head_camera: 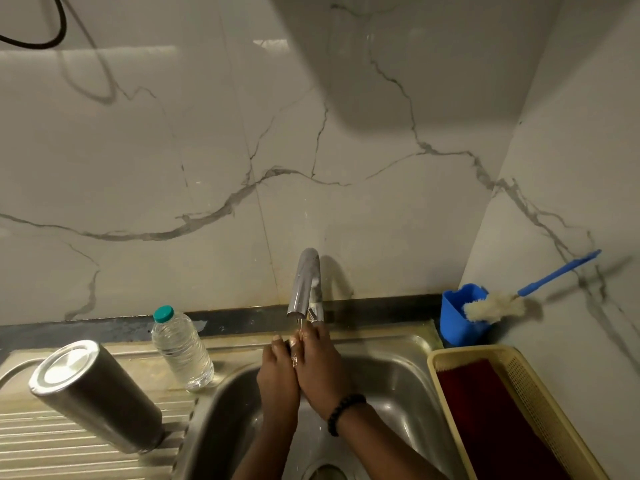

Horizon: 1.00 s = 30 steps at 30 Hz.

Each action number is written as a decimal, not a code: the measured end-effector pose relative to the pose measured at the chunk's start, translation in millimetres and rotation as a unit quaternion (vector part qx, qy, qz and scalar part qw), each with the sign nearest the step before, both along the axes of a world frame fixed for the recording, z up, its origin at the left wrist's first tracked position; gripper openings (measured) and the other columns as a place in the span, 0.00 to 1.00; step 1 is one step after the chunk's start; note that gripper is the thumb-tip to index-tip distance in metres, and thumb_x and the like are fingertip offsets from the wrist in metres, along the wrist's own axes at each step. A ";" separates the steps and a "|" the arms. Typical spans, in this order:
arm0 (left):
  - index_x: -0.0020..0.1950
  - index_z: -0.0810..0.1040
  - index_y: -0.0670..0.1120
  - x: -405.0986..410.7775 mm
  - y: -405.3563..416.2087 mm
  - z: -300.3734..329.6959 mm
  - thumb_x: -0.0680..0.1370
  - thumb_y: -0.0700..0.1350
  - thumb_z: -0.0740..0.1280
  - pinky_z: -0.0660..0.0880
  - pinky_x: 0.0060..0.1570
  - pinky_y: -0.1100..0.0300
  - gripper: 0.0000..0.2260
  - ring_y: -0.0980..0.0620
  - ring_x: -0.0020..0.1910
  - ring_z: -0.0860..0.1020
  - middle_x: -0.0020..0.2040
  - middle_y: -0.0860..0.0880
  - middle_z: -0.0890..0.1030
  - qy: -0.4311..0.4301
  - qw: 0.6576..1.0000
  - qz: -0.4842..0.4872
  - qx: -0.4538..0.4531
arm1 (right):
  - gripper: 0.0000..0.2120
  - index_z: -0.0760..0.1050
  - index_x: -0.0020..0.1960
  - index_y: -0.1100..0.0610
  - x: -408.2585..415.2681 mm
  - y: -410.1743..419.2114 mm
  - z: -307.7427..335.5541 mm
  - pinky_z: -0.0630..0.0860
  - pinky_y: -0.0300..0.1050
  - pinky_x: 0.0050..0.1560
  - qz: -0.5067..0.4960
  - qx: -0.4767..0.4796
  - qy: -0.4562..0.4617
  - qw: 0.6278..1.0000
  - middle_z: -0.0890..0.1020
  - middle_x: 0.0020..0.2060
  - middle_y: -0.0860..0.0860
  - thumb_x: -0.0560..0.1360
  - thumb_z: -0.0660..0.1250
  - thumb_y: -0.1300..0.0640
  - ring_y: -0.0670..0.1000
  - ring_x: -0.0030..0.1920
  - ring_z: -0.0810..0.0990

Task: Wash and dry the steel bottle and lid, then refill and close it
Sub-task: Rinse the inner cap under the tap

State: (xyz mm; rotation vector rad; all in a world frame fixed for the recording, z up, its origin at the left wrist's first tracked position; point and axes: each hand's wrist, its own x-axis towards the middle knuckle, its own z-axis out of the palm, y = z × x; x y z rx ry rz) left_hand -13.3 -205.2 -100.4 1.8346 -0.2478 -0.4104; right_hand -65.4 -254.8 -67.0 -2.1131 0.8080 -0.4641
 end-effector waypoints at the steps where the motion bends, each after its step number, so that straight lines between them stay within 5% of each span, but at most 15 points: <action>1: 0.57 0.76 0.43 3.7 -0.5 -2.4 0.85 0.50 0.56 0.77 0.43 0.56 0.14 0.47 0.47 0.79 0.52 0.41 0.82 0.049 0.999 -0.018 0.000 | 0.10 0.66 0.62 0.51 -1.5 2.7 -1.6 0.80 0.45 0.50 0.007 0.000 -0.010 1.000 0.73 0.58 0.50 0.83 0.55 0.51 0.49 0.50 0.79; 3: 0.53 0.80 0.44 -1.3 2.7 5.9 0.85 0.56 0.52 0.79 0.46 0.52 0.22 0.45 0.48 0.82 0.48 0.40 0.85 0.156 0.985 -0.045 -0.061 | 0.09 0.63 0.62 0.50 -1.2 3.6 -7.9 0.80 0.43 0.47 -0.008 0.005 -0.028 1.000 0.72 0.57 0.50 0.83 0.55 0.50 0.47 0.48 0.79; 6: 0.54 0.80 0.46 -7.9 5.5 11.1 0.84 0.59 0.51 0.80 0.50 0.48 0.23 0.46 0.49 0.83 0.47 0.43 0.85 0.095 0.989 -0.078 -0.081 | 0.09 0.64 0.60 0.51 -2.7 2.8 -13.3 0.79 0.39 0.39 -0.062 0.051 -0.069 0.994 0.71 0.55 0.49 0.83 0.51 0.49 0.43 0.43 0.77; 8: 0.56 0.78 0.46 -11.9 7.0 13.5 0.85 0.55 0.52 0.80 0.46 0.55 0.19 0.49 0.48 0.83 0.48 0.44 0.84 0.056 0.990 -0.094 -0.093 | 0.13 0.67 0.57 0.54 -2.2 -2.3 -14.4 0.75 0.35 0.38 -0.119 0.117 -0.088 0.982 0.76 0.49 0.50 0.84 0.48 0.49 0.44 0.43 0.78; 12: 0.58 0.75 0.44 -22.7 14.6 15.7 0.86 0.50 0.51 0.78 0.40 0.63 0.16 0.54 0.43 0.83 0.48 0.42 0.82 0.074 0.980 -0.118 -0.139 | 0.16 0.70 0.48 0.55 7.5 -19.4 -15.9 0.81 0.51 0.48 -0.167 0.267 0.006 0.949 0.80 0.48 0.58 0.84 0.48 0.48 0.55 0.47 0.81; 16: 0.60 0.77 0.42 -19.7 17.8 8.1 0.86 0.49 0.51 0.77 0.44 0.58 0.18 0.50 0.46 0.82 0.51 0.38 0.82 0.137 0.971 -0.096 -0.169 | 0.22 0.68 0.59 0.56 2.2 -19.4 -12.0 0.71 0.39 0.26 -0.124 0.337 0.010 0.933 0.80 0.52 0.59 0.81 0.51 0.39 0.51 0.36 0.77; 20: 0.64 0.77 0.49 -18.9 24.7 1.8 0.85 0.51 0.55 0.80 0.50 0.55 0.15 0.48 0.56 0.82 0.56 0.45 0.83 0.154 0.966 -0.109 -0.178 | 0.15 0.71 0.54 0.50 -5.5 -13.7 -19.0 0.75 0.41 0.32 -0.084 0.345 -0.016 0.935 0.81 0.47 0.54 0.82 0.52 0.41 0.49 0.38 0.78; 24: 0.61 0.80 0.47 -19.3 24.9 1.8 0.83 0.50 0.61 0.79 0.50 0.54 0.12 0.48 0.52 0.84 0.51 0.47 0.85 0.151 0.969 -0.087 -0.173 | 0.11 0.74 0.56 0.49 -13.1 -19.1 -32.5 0.83 0.49 0.48 -0.042 0.313 -0.075 0.946 0.81 0.51 0.53 0.82 0.57 0.46 0.51 0.47 0.81; 30: 0.63 0.79 0.47 -17.9 23.9 3.7 0.84 0.48 0.58 0.80 0.51 0.55 0.13 0.48 0.56 0.83 0.55 0.46 0.85 0.162 0.965 -0.111 -0.174 | 0.09 0.73 0.60 0.42 -18.2 -18.9 -37.5 0.82 0.51 0.53 -0.028 0.274 -0.133 0.952 0.80 0.55 0.46 0.80 0.62 0.49 0.47 0.54 0.80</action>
